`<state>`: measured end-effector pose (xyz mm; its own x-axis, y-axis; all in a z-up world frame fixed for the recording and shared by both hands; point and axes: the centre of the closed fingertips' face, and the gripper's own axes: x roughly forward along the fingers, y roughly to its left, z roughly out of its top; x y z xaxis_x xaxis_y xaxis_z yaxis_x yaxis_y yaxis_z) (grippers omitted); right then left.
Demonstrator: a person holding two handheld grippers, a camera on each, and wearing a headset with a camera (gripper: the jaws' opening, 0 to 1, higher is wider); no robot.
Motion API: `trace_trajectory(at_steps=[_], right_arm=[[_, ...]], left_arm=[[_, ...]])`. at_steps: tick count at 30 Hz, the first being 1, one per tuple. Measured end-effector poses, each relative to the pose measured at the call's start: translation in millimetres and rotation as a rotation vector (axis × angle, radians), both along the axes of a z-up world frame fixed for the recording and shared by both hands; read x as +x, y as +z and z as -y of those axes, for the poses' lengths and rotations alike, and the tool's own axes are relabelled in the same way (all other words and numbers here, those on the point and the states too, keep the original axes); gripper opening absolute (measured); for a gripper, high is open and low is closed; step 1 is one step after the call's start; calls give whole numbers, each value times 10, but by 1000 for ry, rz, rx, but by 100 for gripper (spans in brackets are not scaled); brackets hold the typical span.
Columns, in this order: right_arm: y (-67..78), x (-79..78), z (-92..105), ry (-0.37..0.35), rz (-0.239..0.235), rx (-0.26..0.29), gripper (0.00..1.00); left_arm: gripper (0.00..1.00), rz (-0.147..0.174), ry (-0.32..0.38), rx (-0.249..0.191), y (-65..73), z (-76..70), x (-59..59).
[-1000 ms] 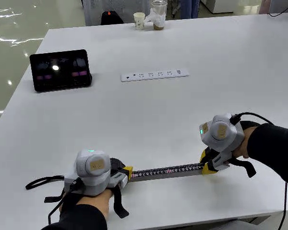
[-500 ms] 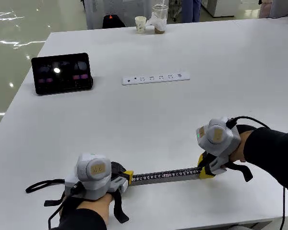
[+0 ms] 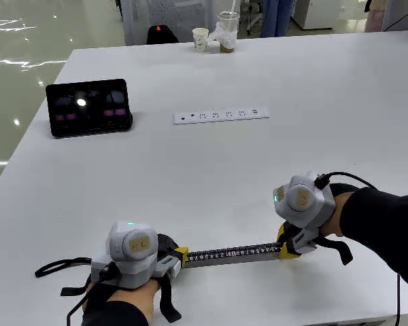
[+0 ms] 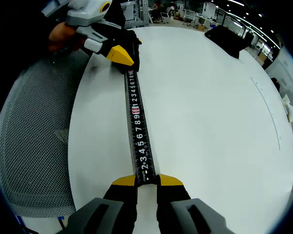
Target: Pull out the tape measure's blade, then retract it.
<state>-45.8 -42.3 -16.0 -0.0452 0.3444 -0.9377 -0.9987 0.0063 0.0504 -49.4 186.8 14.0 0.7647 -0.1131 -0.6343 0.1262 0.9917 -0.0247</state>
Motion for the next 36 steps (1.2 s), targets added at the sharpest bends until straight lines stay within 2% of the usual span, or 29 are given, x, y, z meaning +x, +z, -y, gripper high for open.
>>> trace_trajectory(at_steps=[31, 36], right_arm=[[-5, -9, -160, -24, -1, 9, 11], [-10, -16, -186, -4, 11, 5, 12]], left_arm=[[63, 1, -3, 4, 0, -6, 4], [63, -2, -4, 5, -3, -8, 1]])
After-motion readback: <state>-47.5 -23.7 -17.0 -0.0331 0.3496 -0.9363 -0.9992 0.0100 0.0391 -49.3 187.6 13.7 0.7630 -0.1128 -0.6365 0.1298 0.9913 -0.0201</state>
